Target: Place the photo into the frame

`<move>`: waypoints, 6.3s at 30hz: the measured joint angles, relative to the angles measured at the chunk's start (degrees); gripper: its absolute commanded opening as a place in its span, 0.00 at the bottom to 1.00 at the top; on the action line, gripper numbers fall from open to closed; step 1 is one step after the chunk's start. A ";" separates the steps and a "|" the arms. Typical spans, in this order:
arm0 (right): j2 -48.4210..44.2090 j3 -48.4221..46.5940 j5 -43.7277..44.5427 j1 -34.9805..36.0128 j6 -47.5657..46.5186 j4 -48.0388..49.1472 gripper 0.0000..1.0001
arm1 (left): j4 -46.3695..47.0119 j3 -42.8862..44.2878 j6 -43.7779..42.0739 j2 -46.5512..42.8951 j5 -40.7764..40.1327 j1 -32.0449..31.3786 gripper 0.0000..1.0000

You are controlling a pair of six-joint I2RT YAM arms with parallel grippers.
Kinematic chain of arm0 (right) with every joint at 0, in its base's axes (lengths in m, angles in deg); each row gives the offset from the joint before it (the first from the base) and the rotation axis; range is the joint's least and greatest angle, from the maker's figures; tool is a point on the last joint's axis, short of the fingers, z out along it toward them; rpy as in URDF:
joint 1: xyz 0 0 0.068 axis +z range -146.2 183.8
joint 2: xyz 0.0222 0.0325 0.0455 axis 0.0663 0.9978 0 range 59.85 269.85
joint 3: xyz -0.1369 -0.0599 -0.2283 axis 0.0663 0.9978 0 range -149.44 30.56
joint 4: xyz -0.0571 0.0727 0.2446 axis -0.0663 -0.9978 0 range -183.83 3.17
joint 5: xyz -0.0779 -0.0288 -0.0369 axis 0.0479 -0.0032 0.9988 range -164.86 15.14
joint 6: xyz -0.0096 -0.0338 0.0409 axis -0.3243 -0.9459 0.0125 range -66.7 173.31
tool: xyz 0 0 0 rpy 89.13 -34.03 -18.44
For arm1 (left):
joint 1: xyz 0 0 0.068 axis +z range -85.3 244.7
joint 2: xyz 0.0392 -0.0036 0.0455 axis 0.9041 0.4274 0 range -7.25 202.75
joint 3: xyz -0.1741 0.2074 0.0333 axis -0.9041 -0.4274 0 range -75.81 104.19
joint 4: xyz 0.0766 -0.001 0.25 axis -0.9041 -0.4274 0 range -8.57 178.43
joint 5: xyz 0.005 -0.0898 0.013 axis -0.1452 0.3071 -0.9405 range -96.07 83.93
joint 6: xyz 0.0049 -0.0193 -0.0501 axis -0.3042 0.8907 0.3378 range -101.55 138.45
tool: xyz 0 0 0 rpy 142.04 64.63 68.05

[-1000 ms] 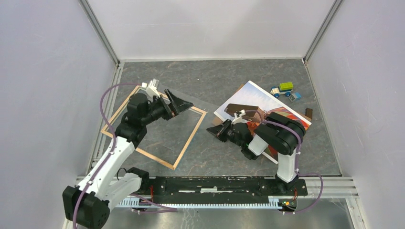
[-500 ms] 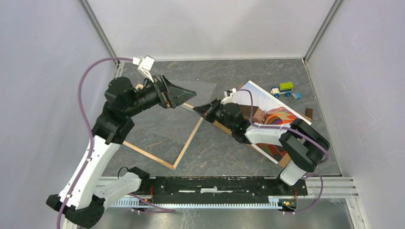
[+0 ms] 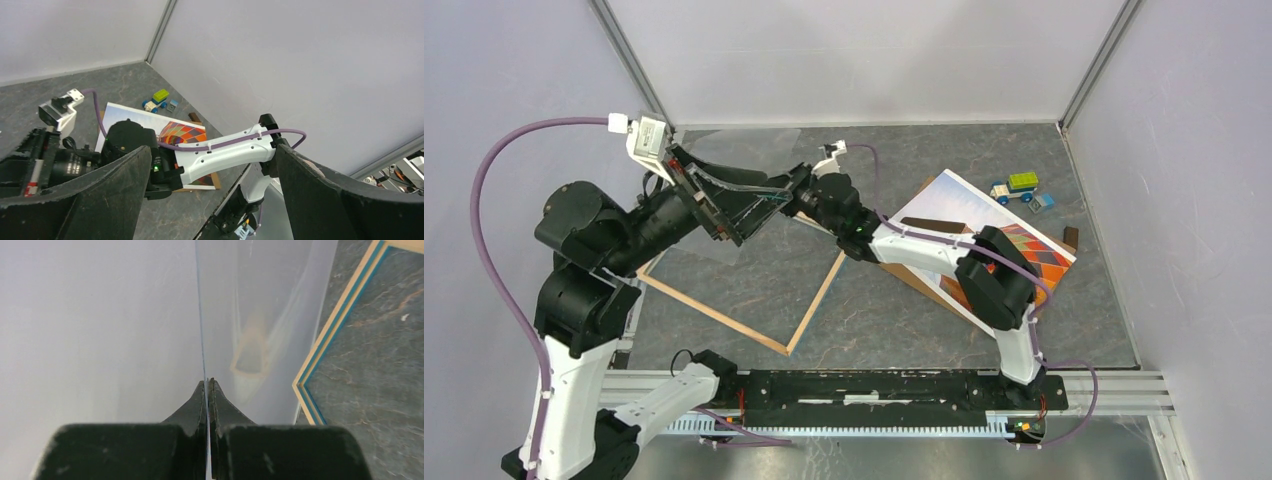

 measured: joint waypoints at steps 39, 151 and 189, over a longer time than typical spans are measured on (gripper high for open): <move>6.38 24.37 10.71 5.14 8.81 12.07 0.00 | -6.16 -8.20 -4.26 1.51 -2.14 0.00 1.00; 5.11 35.23 7.67 5.29 10.03 23.37 0.00 | -7.82 -9.35 -8.55 3.04 -6.40 0.00 1.00; 3.06 28.68 4.37 5.31 4.31 8.09 0.92 | -7.80 -9.35 -8.52 3.43 -5.09 0.00 1.00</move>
